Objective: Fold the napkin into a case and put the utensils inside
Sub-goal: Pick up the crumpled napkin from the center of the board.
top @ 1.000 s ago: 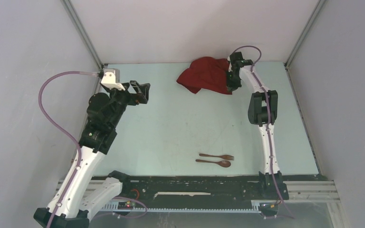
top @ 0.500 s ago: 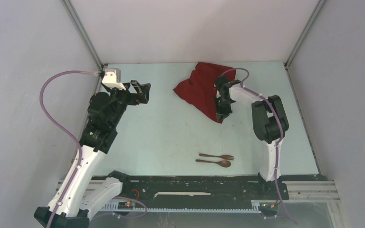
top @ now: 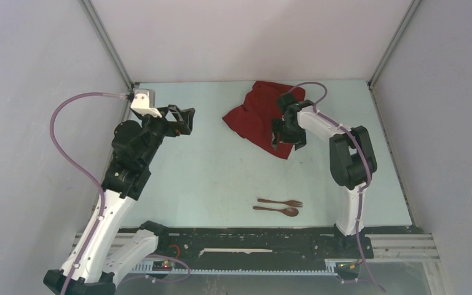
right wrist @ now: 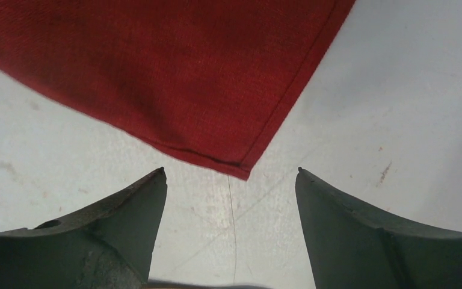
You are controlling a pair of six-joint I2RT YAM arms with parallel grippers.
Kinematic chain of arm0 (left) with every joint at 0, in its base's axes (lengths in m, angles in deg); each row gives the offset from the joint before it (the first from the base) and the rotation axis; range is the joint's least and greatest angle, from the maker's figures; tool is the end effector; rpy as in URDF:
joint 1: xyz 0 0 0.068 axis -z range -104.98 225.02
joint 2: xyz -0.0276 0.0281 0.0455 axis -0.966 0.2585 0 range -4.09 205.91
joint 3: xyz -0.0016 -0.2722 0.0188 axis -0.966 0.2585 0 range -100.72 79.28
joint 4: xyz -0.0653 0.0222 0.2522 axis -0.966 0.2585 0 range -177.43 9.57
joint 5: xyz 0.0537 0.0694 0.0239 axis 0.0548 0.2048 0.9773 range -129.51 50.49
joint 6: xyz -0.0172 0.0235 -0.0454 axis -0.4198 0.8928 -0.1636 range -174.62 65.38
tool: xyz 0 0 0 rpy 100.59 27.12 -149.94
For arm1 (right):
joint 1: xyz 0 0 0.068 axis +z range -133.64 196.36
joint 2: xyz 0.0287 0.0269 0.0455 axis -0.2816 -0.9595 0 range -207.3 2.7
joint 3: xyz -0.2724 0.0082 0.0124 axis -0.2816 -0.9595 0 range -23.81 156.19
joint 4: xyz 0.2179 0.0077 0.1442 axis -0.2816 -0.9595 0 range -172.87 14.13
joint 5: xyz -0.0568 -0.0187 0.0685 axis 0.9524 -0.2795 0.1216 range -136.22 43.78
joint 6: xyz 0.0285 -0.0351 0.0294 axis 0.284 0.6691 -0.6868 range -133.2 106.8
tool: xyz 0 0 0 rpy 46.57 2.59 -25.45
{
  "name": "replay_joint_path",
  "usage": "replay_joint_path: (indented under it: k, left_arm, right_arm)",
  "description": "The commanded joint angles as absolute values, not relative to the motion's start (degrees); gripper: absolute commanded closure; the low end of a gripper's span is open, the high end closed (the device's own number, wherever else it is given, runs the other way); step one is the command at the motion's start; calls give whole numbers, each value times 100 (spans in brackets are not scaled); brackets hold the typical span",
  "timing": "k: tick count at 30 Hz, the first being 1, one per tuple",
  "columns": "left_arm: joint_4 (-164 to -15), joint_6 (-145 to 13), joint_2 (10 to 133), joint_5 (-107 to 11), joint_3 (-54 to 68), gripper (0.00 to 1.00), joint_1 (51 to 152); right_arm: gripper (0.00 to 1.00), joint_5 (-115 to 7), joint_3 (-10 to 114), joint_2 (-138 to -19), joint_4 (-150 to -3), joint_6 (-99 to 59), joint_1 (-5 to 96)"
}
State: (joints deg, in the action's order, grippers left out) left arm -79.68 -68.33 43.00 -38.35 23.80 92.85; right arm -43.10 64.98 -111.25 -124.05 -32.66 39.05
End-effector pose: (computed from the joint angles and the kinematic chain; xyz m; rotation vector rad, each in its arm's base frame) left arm 0.1749 -0.0555 0.4033 0.0404 1.5744 -0.4173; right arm 0.3751 0.1547 0.2000 -0.0689 2.8490 0.0777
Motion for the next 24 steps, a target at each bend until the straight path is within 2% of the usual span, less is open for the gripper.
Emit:
replay_joint_path:
  k: [1,11,14,18,24]
  left_arm:
    - [-8194,-6886,4181,-3907,2348,1,9246]
    - [-8190,-6868,4072,-3907,2347,1,9243]
    - [-8192,-6868,4060,-3907,2347,1,9242]
    - [-8192,-6868,4047,-3907,2356,1,9242]
    - [-8190,-6859,4012,-3898,2365,1,9249]
  right_arm:
    - [15,-3943,6965,-11527,-12519,-3447,4070]
    - [18,-4030,6779,-11825,-12358,-3656,4183]
    - [22,-4005,6769,-11948,-12345,-3685,4227]
    - [38,-3962,6745,-12096,-12280,-3743,4239]
    - [73,-4025,6587,-11982,-12021,-3730,4211]
